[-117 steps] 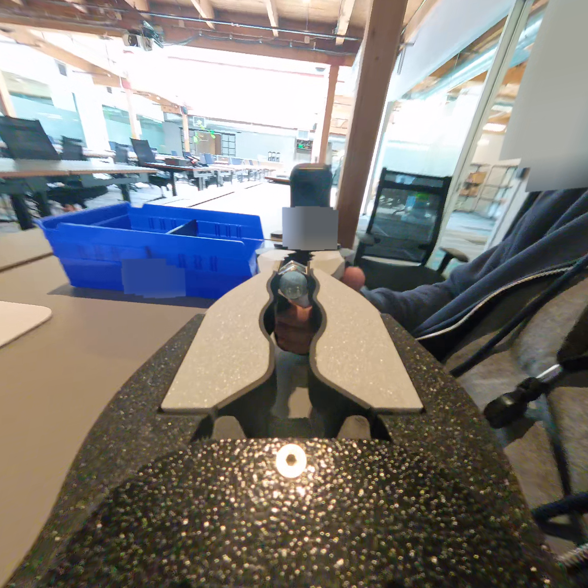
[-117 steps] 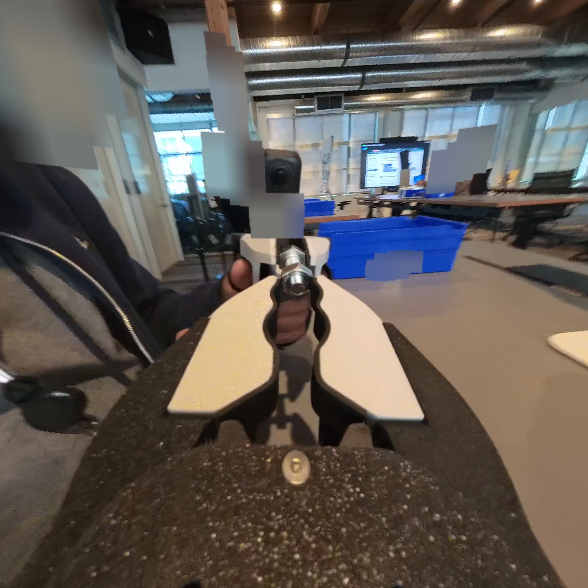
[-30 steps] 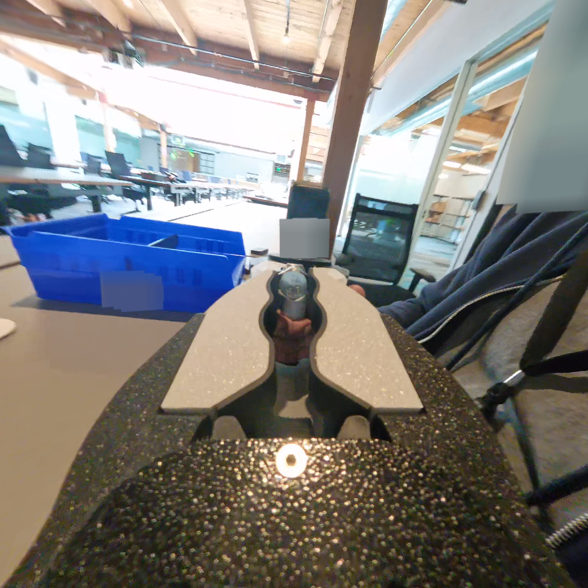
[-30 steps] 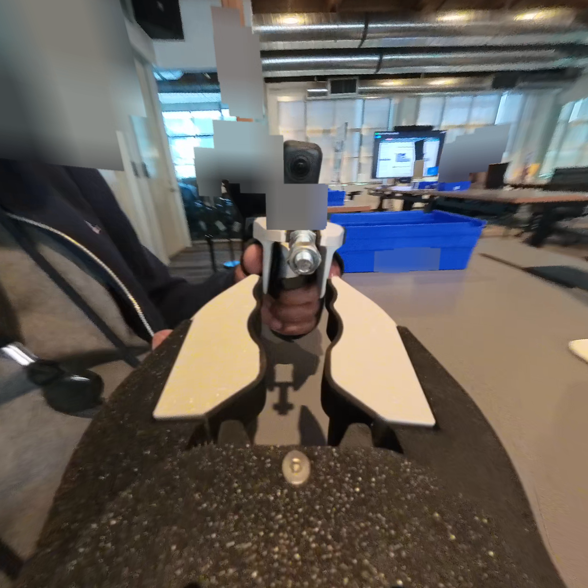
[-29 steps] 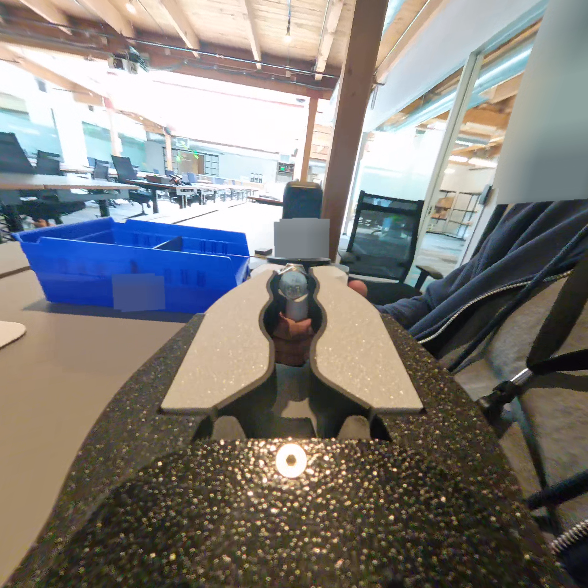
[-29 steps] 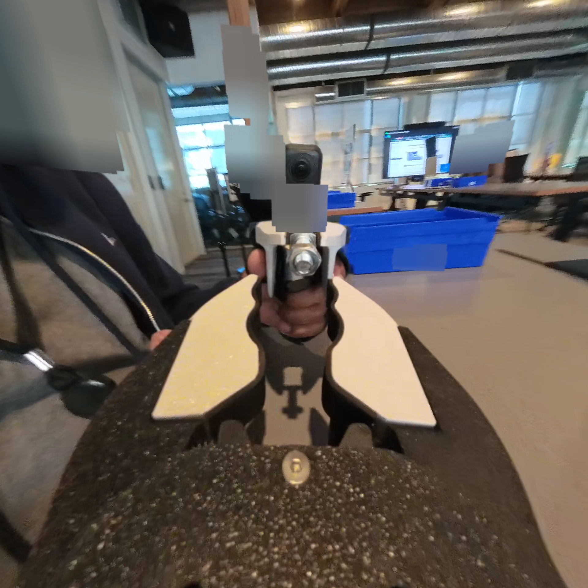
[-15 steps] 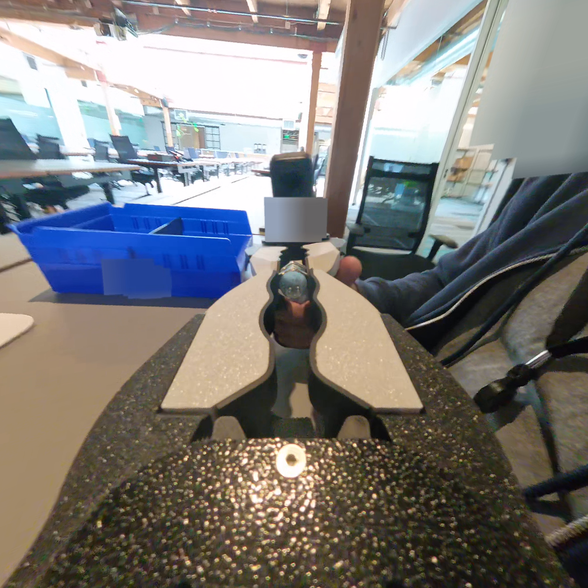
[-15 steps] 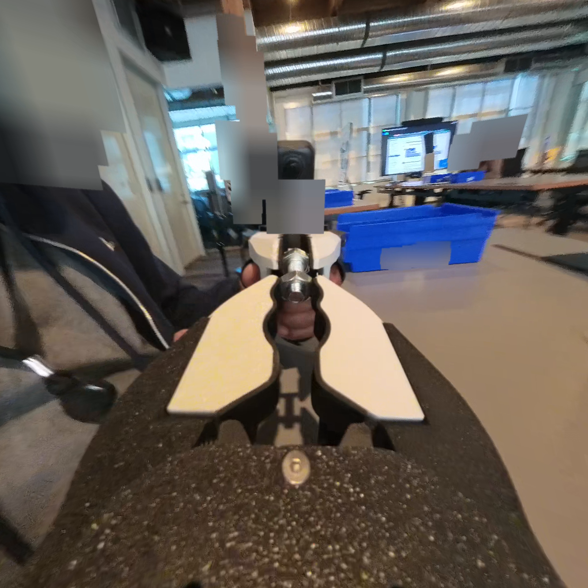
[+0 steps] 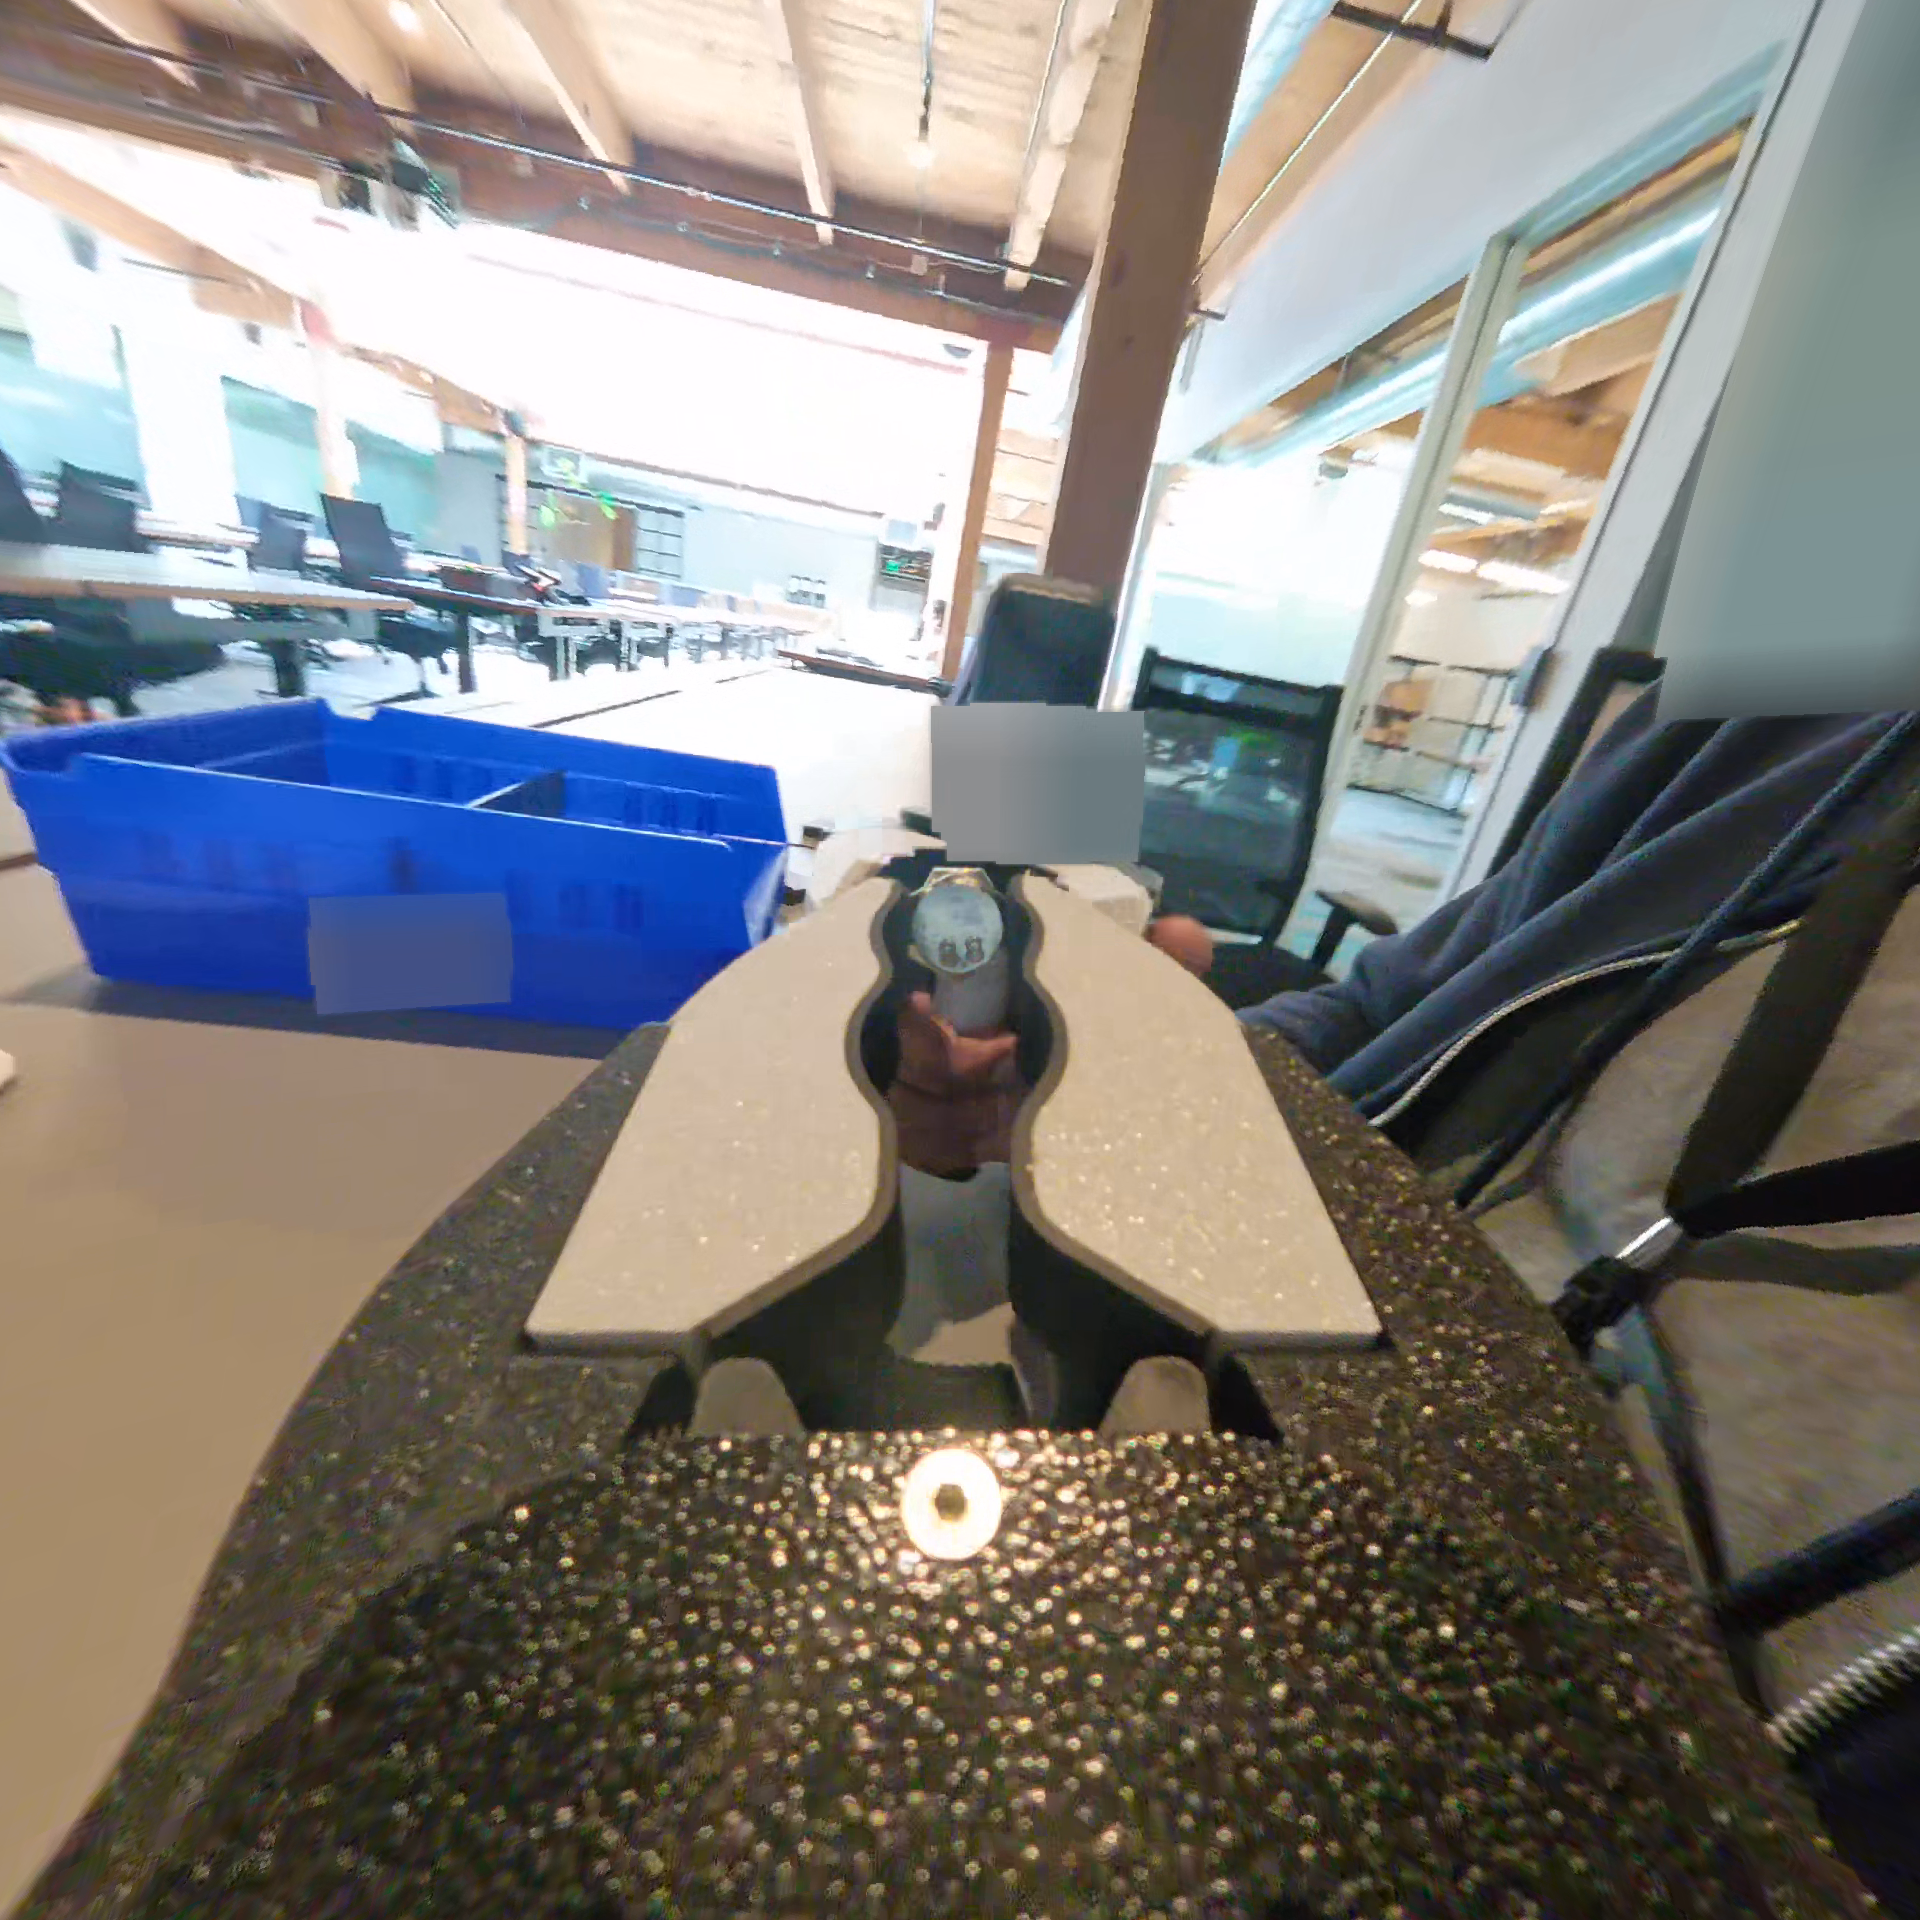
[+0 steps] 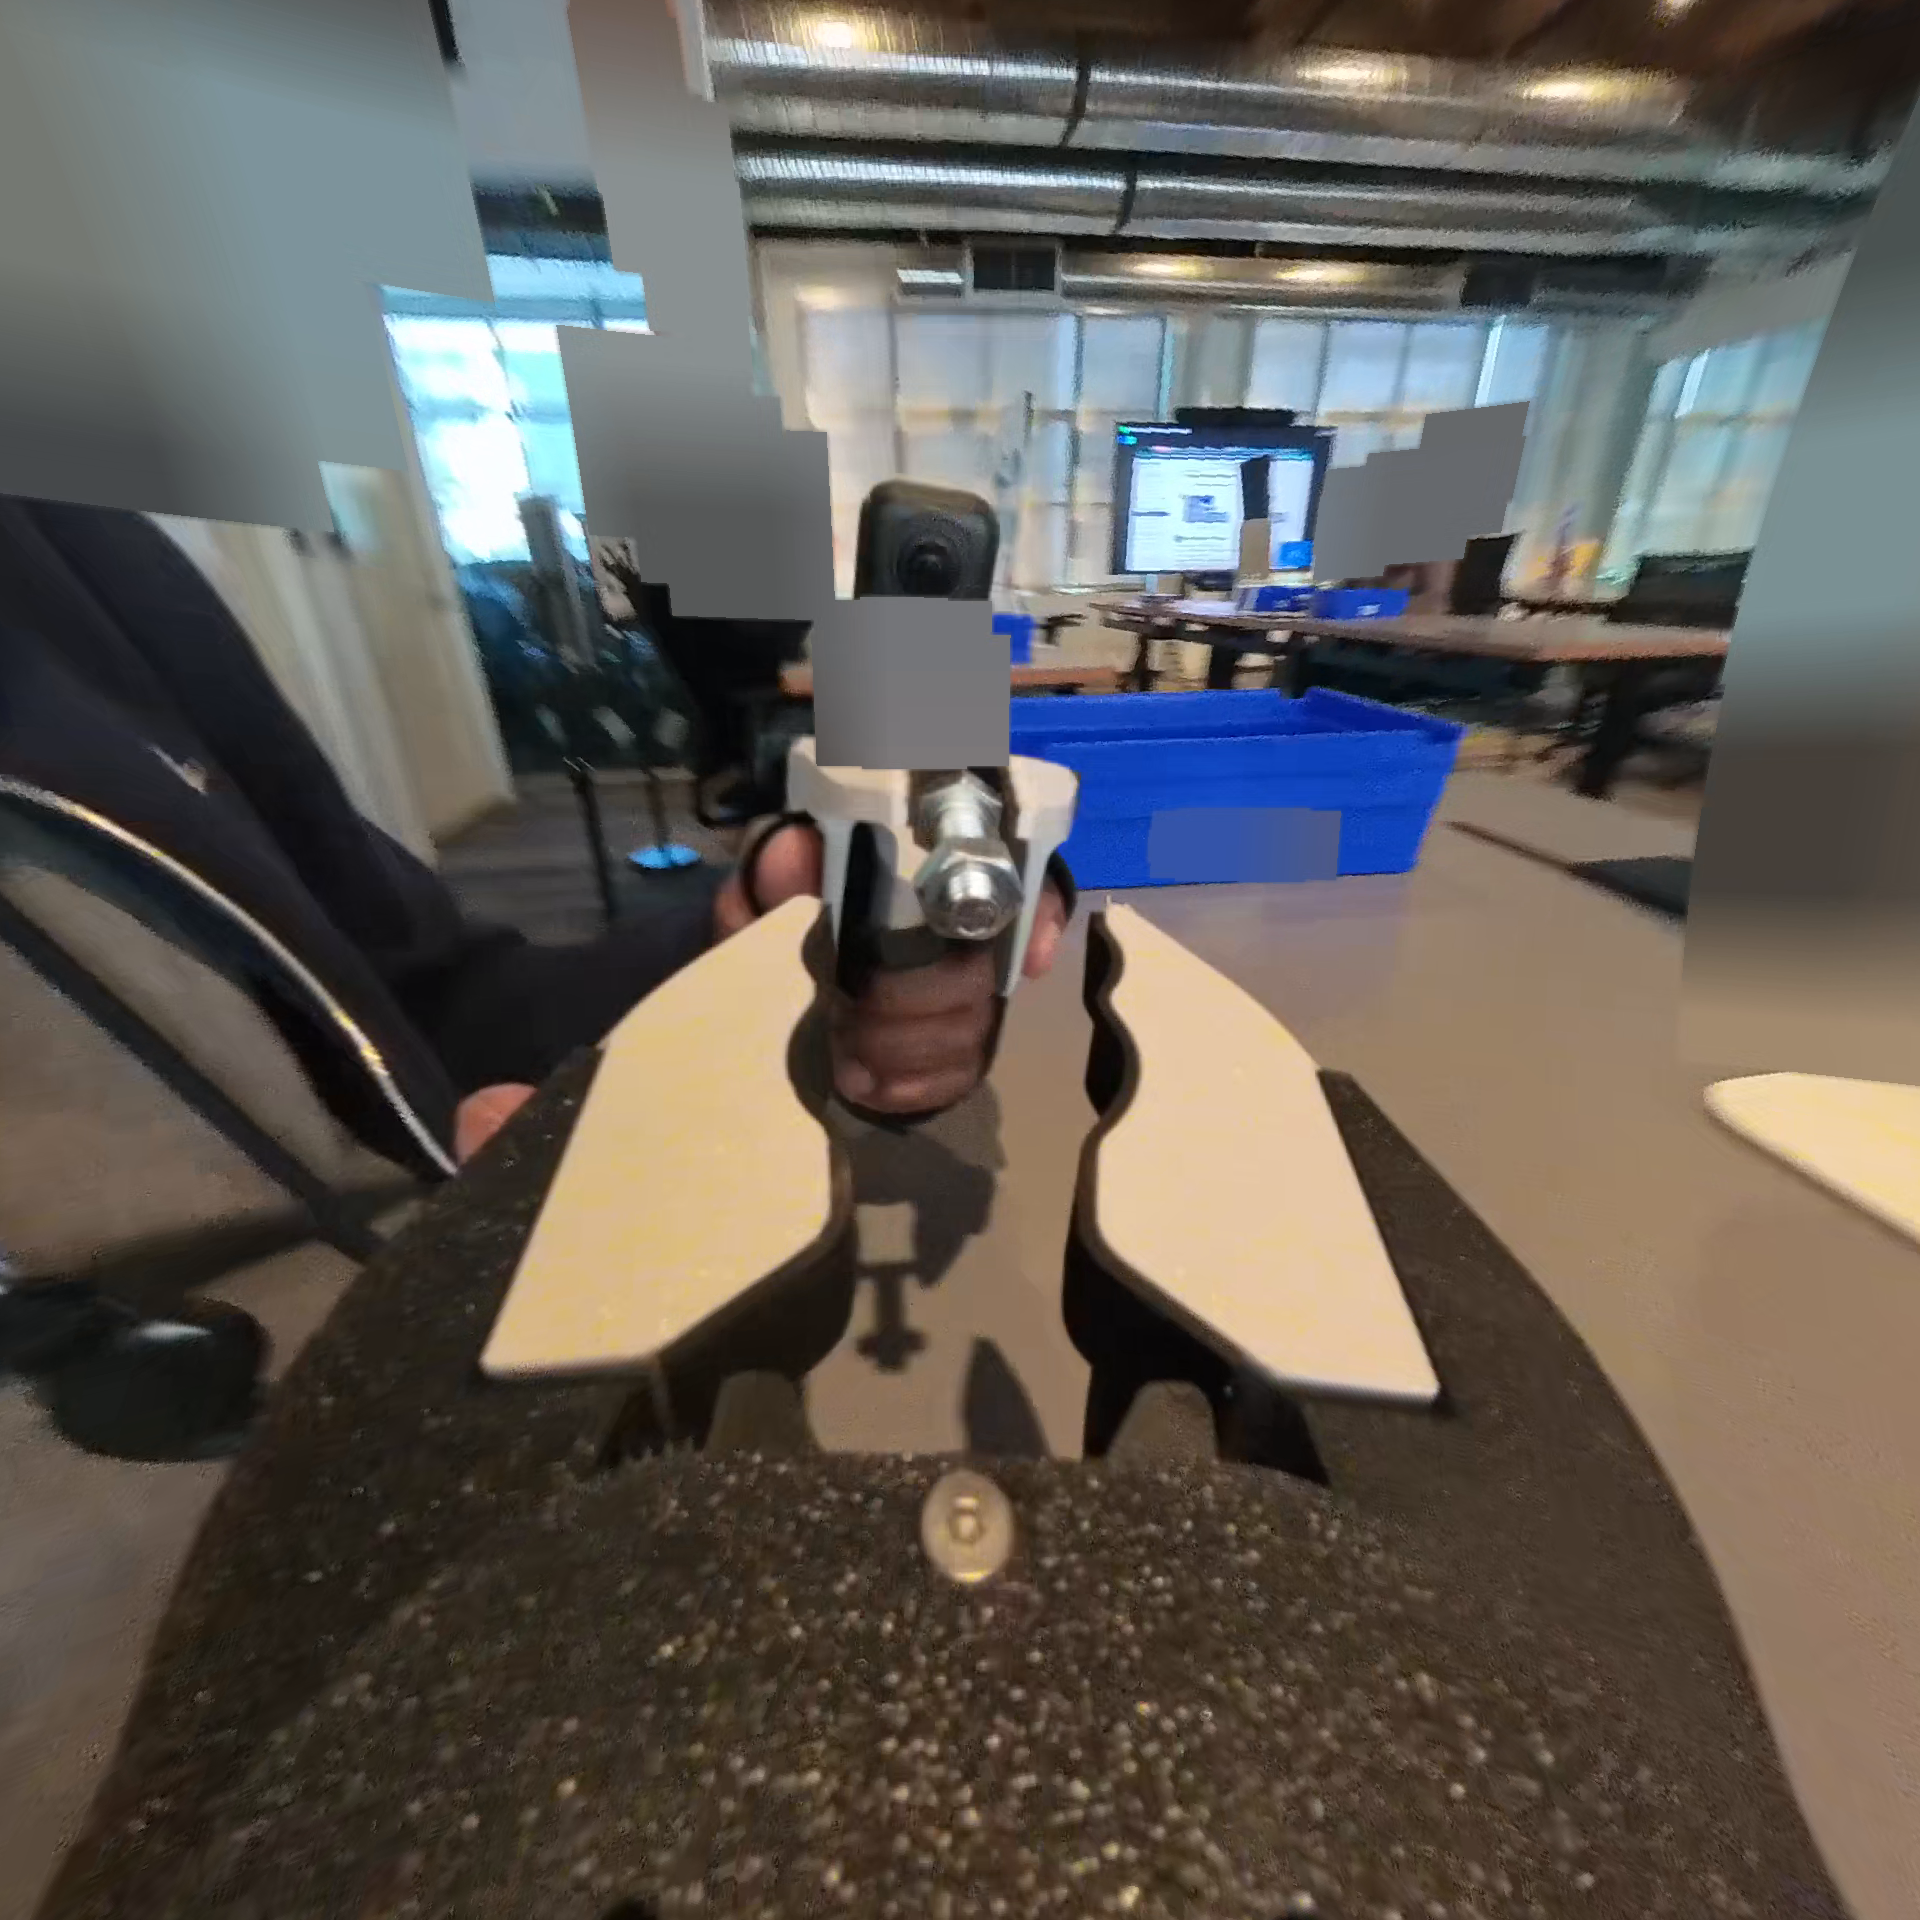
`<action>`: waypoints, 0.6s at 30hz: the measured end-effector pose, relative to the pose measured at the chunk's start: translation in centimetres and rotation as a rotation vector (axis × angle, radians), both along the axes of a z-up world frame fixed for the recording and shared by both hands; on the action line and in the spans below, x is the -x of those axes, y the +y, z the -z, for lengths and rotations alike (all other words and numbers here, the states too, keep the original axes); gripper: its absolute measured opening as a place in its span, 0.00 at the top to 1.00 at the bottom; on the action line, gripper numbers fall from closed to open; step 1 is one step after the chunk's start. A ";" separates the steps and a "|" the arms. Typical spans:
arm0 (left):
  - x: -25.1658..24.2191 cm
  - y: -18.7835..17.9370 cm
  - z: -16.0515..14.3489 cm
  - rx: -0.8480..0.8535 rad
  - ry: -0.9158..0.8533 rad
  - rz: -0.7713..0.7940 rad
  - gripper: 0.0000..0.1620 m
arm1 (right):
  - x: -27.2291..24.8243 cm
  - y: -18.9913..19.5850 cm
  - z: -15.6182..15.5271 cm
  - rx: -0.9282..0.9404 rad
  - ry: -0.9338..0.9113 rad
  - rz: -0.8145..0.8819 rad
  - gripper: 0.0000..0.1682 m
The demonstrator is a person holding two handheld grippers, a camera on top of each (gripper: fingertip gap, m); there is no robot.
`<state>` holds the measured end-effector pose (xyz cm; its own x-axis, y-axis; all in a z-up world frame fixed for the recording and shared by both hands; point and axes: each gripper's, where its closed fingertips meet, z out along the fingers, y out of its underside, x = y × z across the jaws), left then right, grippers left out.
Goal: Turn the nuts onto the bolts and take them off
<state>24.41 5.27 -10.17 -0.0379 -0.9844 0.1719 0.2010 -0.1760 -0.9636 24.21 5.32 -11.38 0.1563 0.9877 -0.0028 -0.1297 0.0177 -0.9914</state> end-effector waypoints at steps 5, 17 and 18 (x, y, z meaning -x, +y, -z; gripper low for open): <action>-0.5 -0.2 0.5 -0.094 0.063 -0.049 0.89 | 0.3 -0.6 -0.2 0.236 0.079 -0.179 0.83; -0.7 0.3 1.8 0.304 0.018 0.167 0.90 | -0.1 0.8 1.4 -0.610 -0.321 0.363 0.88; -0.6 0.2 1.6 0.299 0.004 0.172 0.90 | 0.0 0.5 1.1 -0.623 -0.301 0.362 0.85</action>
